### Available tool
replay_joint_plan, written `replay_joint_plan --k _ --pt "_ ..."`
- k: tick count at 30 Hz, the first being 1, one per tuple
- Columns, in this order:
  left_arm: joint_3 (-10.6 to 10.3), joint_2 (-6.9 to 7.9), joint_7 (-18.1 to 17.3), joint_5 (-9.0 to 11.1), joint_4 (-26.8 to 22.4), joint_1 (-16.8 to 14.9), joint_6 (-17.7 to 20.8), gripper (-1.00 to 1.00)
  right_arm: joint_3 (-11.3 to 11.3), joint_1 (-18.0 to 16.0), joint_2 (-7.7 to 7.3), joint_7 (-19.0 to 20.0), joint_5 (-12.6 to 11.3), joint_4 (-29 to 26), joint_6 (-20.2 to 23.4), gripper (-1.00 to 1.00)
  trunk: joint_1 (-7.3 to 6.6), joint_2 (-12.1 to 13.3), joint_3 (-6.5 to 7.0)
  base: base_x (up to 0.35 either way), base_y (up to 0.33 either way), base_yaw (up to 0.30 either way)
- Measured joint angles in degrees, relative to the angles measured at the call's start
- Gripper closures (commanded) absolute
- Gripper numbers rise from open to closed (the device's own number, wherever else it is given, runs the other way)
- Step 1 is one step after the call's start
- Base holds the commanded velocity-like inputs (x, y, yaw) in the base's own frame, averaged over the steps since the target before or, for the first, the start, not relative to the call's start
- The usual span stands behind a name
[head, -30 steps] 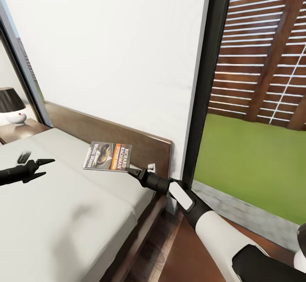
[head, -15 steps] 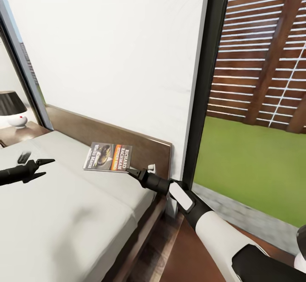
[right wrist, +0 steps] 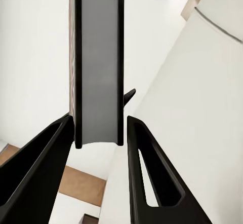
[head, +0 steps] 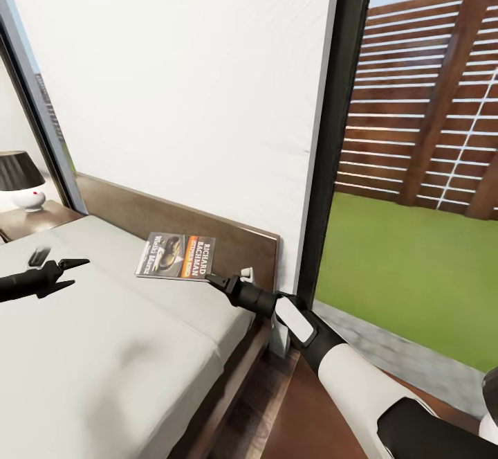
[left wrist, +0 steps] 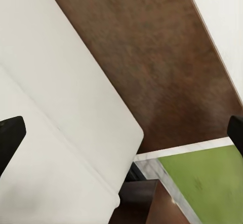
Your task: In the bedroom, move the book from the bed onto either nightstand, and place the two sandals side by side next to the bed.
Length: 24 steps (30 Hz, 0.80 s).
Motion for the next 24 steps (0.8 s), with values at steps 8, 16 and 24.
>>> replay_joint_plan --k 8,16,24 --pt "0.0 0.0 0.0 0.0 0.0 0.0 0.0 -1.0 0.0 0.0 0.0 0.0 0.0 0.0 -0.1 1.0 0.0 0.0 0.02 0.0 0.0 0.0" --pt "0.0 0.0 0.1 0.0 0.0 0.0 0.0 -1.0 0.0 0.0 0.0 0.1 0.0 0.0 0.0 1.0 0.0 0.0 0.02 0.0 0.0 0.0" --pt "0.0 0.0 0.1 0.0 0.0 0.0 0.0 -1.0 0.0 0.0 0.0 0.1 0.0 0.0 -0.1 1.0 0.0 0.0 0.02 0.0 0.0 0.0"
